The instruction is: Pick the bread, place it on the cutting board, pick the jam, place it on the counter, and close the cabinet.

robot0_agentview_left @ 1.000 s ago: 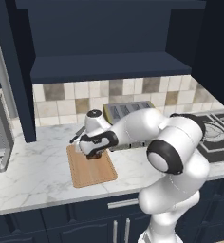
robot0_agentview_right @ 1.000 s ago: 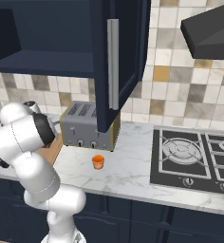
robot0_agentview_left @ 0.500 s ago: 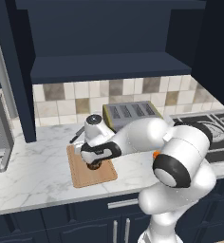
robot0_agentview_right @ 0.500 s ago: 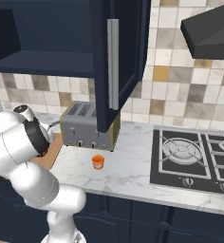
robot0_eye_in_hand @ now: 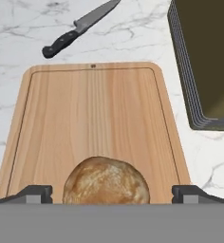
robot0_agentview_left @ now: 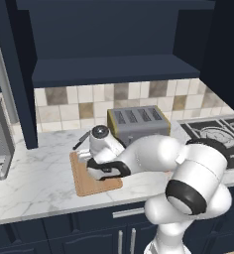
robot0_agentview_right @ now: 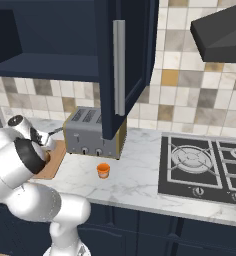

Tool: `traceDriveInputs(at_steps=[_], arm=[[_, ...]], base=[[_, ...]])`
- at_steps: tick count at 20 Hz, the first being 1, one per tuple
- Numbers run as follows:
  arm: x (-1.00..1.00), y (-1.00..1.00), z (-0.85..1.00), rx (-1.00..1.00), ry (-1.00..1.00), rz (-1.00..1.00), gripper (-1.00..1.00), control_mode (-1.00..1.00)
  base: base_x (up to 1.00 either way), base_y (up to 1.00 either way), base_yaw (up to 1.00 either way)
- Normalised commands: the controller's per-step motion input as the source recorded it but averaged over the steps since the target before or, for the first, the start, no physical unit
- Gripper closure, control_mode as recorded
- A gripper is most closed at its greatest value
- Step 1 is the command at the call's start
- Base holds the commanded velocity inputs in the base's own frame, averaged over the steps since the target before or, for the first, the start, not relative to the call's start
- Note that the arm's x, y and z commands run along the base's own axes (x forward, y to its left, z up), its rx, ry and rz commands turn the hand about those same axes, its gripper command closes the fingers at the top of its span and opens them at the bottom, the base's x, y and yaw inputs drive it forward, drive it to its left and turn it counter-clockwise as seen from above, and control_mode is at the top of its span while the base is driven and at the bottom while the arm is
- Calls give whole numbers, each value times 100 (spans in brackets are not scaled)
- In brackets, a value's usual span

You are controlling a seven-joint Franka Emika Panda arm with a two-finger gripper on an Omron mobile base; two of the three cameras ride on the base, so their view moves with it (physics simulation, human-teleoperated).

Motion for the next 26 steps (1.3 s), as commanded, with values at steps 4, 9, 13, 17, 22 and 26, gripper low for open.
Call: traceDriveInputs(at_steps=[4,9,13,17,22,26], arm=[[-23,0,23,0,-22,0,-100,-100],[-31,0,22,0,-20,0,-100,-100],[-30,0,20,0,-18,0,-100,-100],[-18,0,20,0,-19,0,-100,-100],[-17,0,21,0,-18,0,-100,-100],[-15,0,20,0,-18,0,-100,-100]], base=[[0,0,0],[0,0,0],[0,0,0],[0,0,0],[0,0,0],[0,0,0]])
